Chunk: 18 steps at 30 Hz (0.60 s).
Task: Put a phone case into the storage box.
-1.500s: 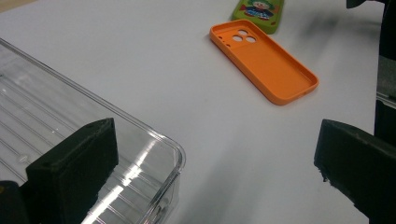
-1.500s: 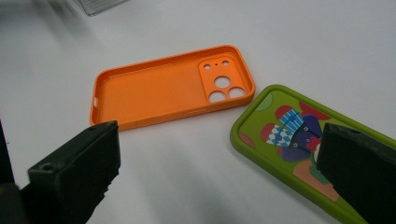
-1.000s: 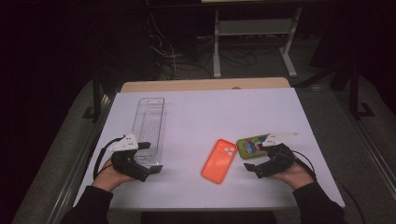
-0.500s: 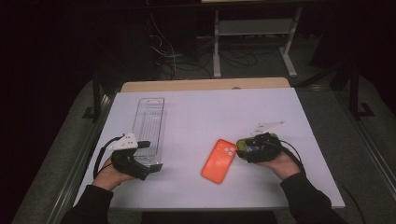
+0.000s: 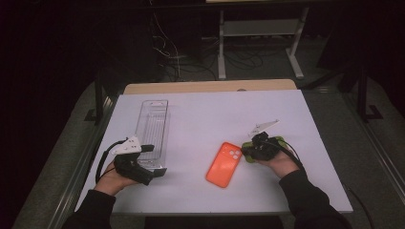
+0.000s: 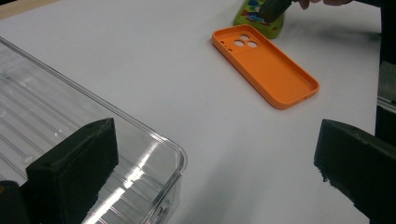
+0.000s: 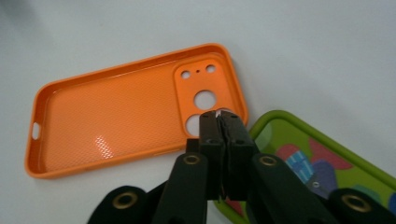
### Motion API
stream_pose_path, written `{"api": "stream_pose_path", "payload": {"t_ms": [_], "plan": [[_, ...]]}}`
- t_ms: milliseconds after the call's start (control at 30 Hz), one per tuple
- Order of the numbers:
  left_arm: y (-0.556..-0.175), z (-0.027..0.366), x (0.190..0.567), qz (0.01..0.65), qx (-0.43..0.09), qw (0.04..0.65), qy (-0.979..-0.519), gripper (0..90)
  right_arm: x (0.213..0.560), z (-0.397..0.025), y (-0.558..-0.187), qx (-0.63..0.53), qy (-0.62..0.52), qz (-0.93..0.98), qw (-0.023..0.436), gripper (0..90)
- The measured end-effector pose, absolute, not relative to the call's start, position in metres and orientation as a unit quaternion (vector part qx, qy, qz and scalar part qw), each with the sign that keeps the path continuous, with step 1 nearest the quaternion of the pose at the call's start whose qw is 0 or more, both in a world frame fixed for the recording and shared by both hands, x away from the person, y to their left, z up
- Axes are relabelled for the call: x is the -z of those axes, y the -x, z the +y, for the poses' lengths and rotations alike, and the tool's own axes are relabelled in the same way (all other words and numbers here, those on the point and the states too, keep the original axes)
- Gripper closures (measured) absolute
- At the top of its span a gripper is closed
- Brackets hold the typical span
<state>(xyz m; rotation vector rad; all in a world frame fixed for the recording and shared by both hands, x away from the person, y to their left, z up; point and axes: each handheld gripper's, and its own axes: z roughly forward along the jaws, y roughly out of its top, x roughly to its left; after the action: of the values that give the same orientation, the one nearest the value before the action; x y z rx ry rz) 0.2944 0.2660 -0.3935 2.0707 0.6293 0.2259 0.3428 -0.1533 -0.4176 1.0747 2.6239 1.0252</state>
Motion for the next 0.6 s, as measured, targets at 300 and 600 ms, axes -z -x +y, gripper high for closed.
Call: {"api": "stream_pose_path", "payload": {"t_ms": [300,600], "plan": [[-0.295,0.265,0.393,0.253,-0.09,0.461,-0.846,0.0,0.425,-0.147,-0.341,-0.329,-0.349,0.876,0.057,88.5],[-0.295,0.265,0.393,0.255,-0.09,0.461,-0.845,0.0,0.43,-0.146,-0.339,-0.32,-0.347,0.879,0.066,88.5]]}}
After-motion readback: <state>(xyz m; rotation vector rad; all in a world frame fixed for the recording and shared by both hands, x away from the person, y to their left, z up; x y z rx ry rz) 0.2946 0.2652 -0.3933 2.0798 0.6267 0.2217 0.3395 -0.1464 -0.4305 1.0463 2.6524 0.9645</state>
